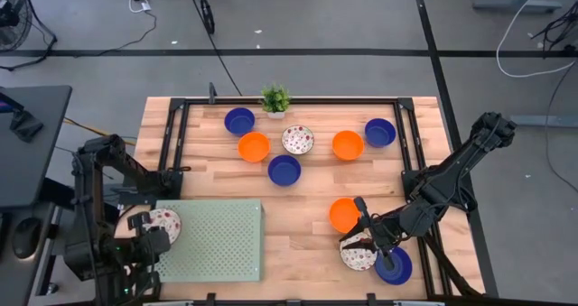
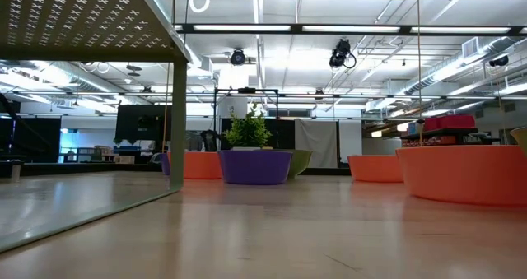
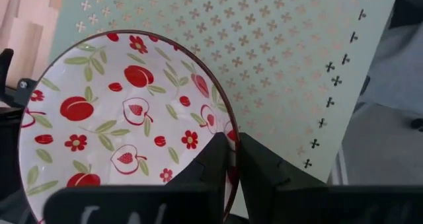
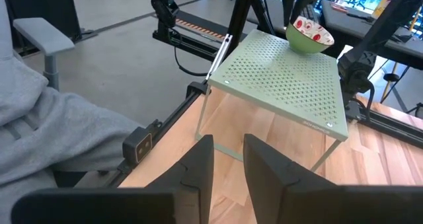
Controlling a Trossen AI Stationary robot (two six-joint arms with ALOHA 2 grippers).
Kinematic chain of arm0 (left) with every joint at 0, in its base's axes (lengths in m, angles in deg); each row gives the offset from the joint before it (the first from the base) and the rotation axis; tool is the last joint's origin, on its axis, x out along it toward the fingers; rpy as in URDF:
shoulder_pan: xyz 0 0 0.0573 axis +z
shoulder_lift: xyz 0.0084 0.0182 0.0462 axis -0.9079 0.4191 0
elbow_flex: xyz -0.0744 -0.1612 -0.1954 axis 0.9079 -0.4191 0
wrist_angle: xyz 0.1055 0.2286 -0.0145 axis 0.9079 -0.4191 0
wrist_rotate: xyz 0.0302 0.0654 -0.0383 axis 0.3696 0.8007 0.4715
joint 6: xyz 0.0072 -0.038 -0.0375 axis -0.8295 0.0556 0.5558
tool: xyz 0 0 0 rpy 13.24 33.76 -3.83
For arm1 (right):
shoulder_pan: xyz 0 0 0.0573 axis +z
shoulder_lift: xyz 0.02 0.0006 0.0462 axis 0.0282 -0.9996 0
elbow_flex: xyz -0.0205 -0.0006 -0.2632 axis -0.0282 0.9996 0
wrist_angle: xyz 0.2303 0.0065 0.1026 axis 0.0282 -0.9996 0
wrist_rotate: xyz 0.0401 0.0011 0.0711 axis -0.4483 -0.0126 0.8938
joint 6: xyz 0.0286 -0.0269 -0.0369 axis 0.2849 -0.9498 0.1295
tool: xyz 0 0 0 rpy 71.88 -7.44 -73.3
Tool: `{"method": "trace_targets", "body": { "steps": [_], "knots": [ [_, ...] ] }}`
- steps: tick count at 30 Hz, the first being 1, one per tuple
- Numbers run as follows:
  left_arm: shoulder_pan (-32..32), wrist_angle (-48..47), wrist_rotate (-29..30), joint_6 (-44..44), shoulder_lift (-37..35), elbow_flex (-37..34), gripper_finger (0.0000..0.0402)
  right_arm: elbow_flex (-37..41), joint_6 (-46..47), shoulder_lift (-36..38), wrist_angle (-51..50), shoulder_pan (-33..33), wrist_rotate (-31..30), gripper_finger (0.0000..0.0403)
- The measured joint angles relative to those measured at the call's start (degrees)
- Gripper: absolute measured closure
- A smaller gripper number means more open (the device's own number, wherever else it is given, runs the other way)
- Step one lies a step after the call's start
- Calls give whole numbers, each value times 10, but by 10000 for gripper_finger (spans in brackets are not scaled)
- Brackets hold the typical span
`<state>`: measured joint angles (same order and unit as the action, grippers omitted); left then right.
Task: Pick & Place Mini bowls
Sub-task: Put the white bowl on the shelf
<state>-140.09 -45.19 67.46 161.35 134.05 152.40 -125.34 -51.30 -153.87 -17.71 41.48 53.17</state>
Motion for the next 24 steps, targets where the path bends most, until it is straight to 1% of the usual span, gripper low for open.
{"method": "trace_targets", "body": {
  "steps": [13,19,24],
  "knots": [
    [0,28,32,28,0,0,362,0,-2,0,0,0,0,319],
    [0,27,34,44,0,0,361,0,-2,0,0,0,0,319],
    [0,27,34,67,0,0,350,0,-2,0,0,0,0,319]
  ]
}}
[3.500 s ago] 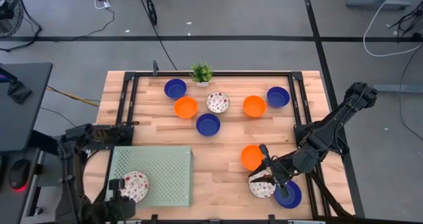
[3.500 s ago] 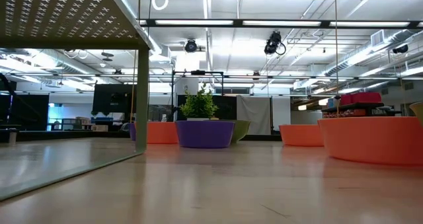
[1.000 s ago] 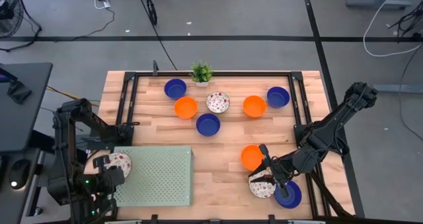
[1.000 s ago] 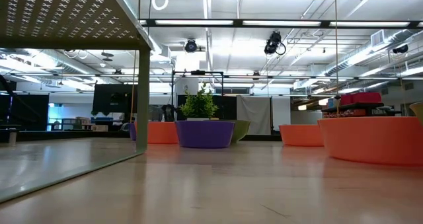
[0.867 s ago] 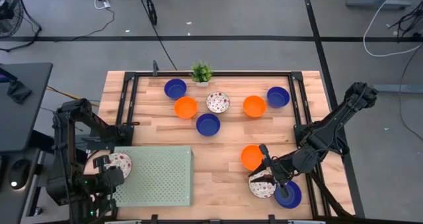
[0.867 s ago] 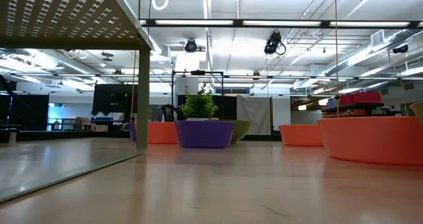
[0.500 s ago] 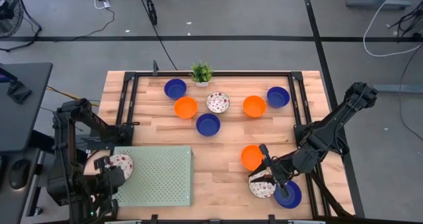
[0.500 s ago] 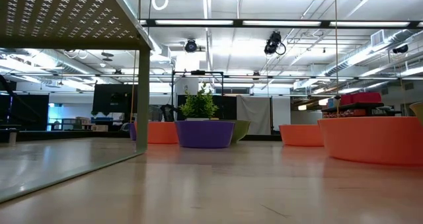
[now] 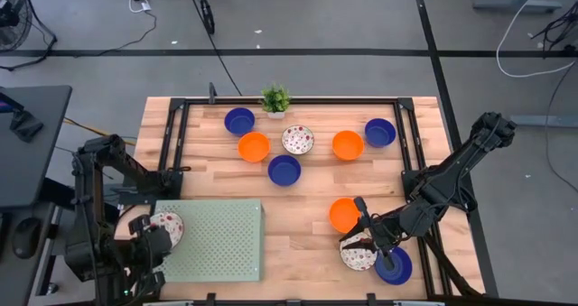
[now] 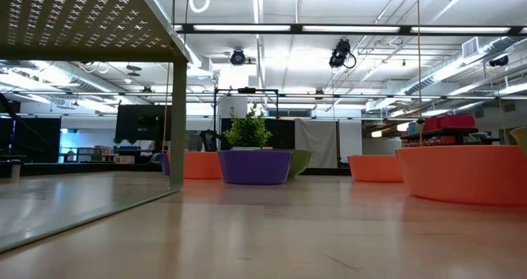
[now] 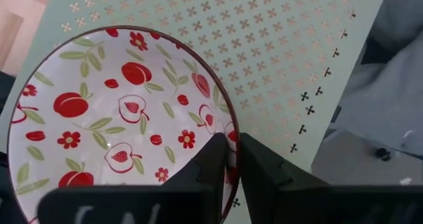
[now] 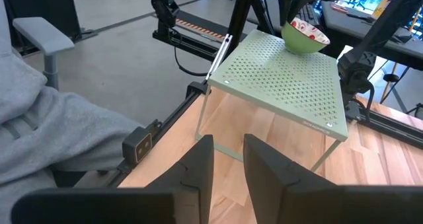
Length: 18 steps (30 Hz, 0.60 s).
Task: Pick & Place Mini bowls
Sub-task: Put the white bowl on the shelf, then put the blue bowl on the shelf
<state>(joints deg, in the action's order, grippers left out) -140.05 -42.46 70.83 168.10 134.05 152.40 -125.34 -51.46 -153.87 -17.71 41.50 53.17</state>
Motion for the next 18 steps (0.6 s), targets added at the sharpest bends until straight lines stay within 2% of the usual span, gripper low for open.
{"method": "trace_targets", "body": {
  "steps": [18],
  "knots": [
    [6,12,42,19,-1,4,264,0,0,0,0,0,0,319]
  ]
}}
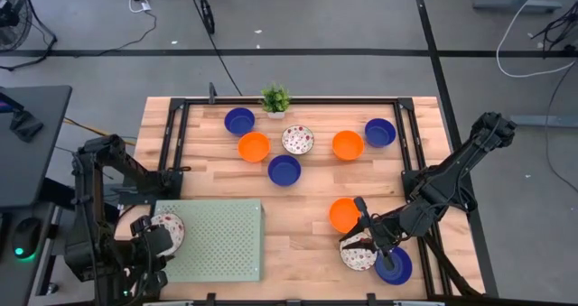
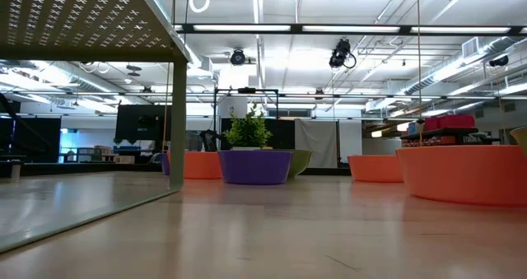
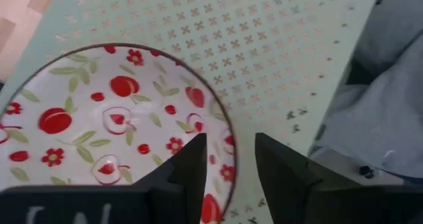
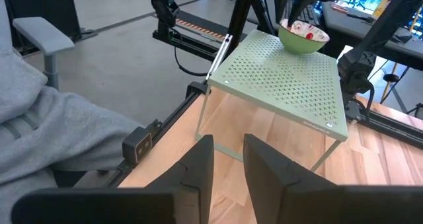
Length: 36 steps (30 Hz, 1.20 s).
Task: Pick & Place Mini bowls
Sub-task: Put the blue bowl on the shelf
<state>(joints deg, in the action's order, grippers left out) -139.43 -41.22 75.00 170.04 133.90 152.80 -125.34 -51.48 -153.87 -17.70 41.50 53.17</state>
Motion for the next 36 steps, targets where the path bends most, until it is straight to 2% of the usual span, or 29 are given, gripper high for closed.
{"method": "trace_targets", "body": {
  "steps": [3,5,11,13,14,16,23,29,31,36],
  "knots": [
    [17,1,54,-25,-1,15,259,0,0,0,0,0,0,319],
    [35,10,110,-85,-2,24,257,0,0,0,0,-1,0,319],
    [120,112,345,-413,-2,27,262,0,0,0,0,-11,0,319],
    [162,155,389,-509,-2,26,265,0,1,0,0,-14,0,319],
    [188,176,391,-547,-2,26,267,0,2,0,0,-15,0,319],
    [245,213,362,-623,-2,26,271,0,3,0,0,-16,0,319],
    [453,344,175,-856,37,26,278,0,49,0,-44,-14,0,319],
    [587,423,-23,-950,130,26,255,1,182,0,-148,-8,0,319],
    [615,435,-49,-961,167,26,239,13,209,0,-148,1,-1,319],
    [665,437,-45,-957,250,25,202,63,228,0,-108,29,0,319]
  ]
}}
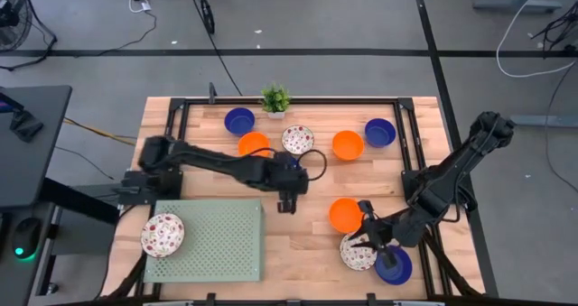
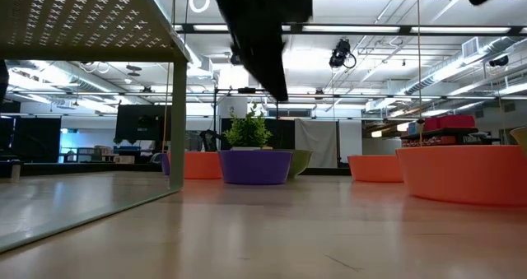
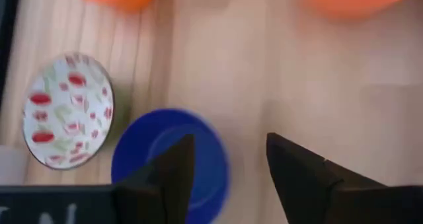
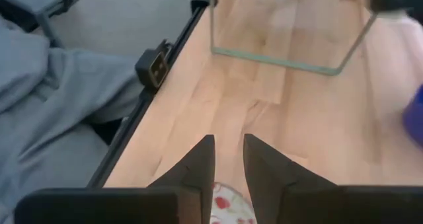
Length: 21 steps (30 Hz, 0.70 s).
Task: Pick & Place Mini bowls
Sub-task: Put the blue bowl on the shelf
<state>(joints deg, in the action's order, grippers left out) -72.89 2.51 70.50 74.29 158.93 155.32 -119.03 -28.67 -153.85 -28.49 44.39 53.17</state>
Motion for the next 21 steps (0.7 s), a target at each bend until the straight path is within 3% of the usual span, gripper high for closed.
{"method": "trace_targets", "body": {
  "steps": [5,11,16,21],
  "knots": [
    [24,13,1,12,56,0,192,39,0,0,48,11,1,319],
    [24,22,-3,24,85,0,212,42,-3,0,53,11,0,319],
    [24,21,4,43,86,0,237,42,-5,0,59,11,0,319],
    [25,20,-6,46,88,0,288,42,-5,0,61,11,0,319]
  ]
}}
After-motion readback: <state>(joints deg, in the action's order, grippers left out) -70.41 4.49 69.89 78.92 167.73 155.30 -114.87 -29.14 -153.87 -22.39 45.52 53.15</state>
